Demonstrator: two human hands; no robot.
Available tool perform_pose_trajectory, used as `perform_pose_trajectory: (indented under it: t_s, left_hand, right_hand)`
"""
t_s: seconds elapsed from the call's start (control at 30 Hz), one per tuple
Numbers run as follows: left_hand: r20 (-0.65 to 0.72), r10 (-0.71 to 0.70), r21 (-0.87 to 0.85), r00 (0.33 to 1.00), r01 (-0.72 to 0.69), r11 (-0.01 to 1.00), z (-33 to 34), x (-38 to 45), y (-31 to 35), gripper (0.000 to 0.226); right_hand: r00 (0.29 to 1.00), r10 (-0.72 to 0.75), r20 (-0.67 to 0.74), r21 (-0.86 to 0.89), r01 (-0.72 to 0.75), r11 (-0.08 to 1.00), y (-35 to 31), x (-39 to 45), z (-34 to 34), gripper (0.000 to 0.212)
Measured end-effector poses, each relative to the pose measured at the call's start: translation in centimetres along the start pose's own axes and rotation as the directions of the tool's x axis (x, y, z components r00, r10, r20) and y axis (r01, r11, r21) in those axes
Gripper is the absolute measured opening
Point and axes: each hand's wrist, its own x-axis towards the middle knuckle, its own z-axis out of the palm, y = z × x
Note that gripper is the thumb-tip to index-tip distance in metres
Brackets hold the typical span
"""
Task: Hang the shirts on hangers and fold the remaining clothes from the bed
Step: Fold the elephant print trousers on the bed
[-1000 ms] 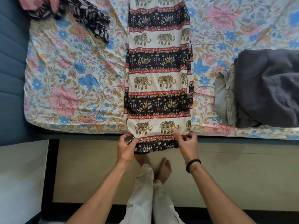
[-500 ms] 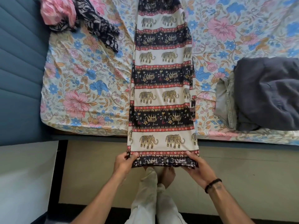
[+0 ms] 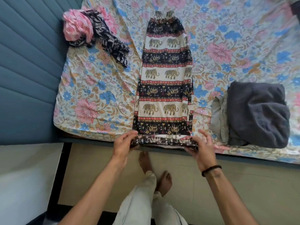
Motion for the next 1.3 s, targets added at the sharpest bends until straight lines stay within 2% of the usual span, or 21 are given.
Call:
perform_pose_trajectory:
  t_s: [0.1,0.17,0.3,0.37,0.43,0.5,0.57,0.6,0.67,0.73,0.77,0.87,0.97,1.07,1.2,1.3]
  left_hand:
    - [0.024,-0.066,-0.236,0.998,0.07,0.969,2.0,2.9,4.1,0.016]
    - [0.009,-0.073,-0.276,0.997,0.073,0.958,3.7,5.4,6.9,0.027]
    - [0.037,-0.127,-0.266,0.991,0.132,0.955,6.2,12.0,9.7,0.031]
    - [0.079,-0.166,-0.187,0.983,0.178,0.966,7.0,15.2,10.1,0.036]
    - [0.075,-0.18,-0.08,0.981,0.186,0.979,7.5,17.6,10.2,0.045]
    - [0.045,-0.066,0.117,0.997,0.06,0.991,7.2,18.3,9.6,0.053]
    - [0.076,0.042,0.351,0.996,-0.066,0.934,7.0,18.6,9.5,0.061]
    - [0.112,0.039,0.376,0.993,-0.078,0.923,7.0,18.6,9.6,0.063]
    - [0.161,0.001,0.235,0.987,-0.039,0.971,7.0,18.6,10.6,0.069]
    - [0.147,-0.025,0.098,0.989,0.011,0.995,7.2,19.0,11.7,0.074]
    - [0.124,0.001,0.102,0.992,-0.013,0.995,7.4,19.5,12.1,0.069]
    - [-0.01,0.145,0.397,0.989,-0.129,0.909,8.8,21.4,14.7,0.04]
    - [-0.097,0.268,0.45,0.959,-0.198,0.871,11.3,24.8,20.0,0.027]
    - [-0.08,0.368,0.498,0.926,-0.282,0.82,15.6,29.8,26.8,0.031]
    - [0.088,0.44,0.631,0.893,-0.392,0.67,21.2,36.2,34.6,0.065]
    - [0.169,0.37,0.638,0.913,-0.388,0.665,24.6,40.1,38.9,0.088]
  right_hand:
    - [0.997,0.074,0.009,0.029,-0.074,0.997,-5.5,2.5,3.3,0.007]
    - [0.991,0.133,-0.001,0.026,-0.133,0.991,-8.2,5.1,5.8,0.004]
    - [0.974,0.22,-0.058,0.029,-0.218,0.975,-10.6,11.3,9.4,0.023]
    - [0.967,0.233,-0.101,0.027,-0.231,0.973,-10.4,13.5,10.1,0.035]
    - [0.967,0.207,-0.149,0.005,-0.208,0.978,-10.0,14.4,10.5,0.037]
    - [0.975,0.142,-0.169,-0.009,-0.145,0.989,-9.1,14.1,10.5,0.038]
    - [0.987,0.057,-0.153,-0.093,-0.072,0.993,-8.4,13.6,10.5,0.066]
    - [0.989,0.022,-0.147,-0.169,-0.047,0.985,-8.1,13.3,10.5,0.086]
    - [0.989,-0.053,-0.135,-0.333,0.005,0.943,-8.1,12.9,11.2,0.106]
    - [0.982,-0.131,-0.137,-0.45,0.056,0.891,-8.6,12.6,12.1,0.108]
    - [0.969,-0.192,-0.157,-0.493,0.092,0.865,-9.1,12.6,12.7,0.105]
    - [0.905,-0.361,-0.225,-0.592,0.167,0.789,-12.5,13.8,14.8,0.079]
    - [0.853,-0.514,-0.091,-0.686,0.321,0.653,-17.7,18.1,18.1,0.057]
    - [0.801,-0.596,0.063,-0.722,0.449,0.526,-25.1,24.4,22.9,0.05]
    - [0.858,-0.495,0.136,-0.73,0.425,0.535,-33.6,31.6,29.9,0.066]
    - [0.883,-0.416,0.216,-0.764,0.418,0.492,-37.0,34.9,32.9,0.072]
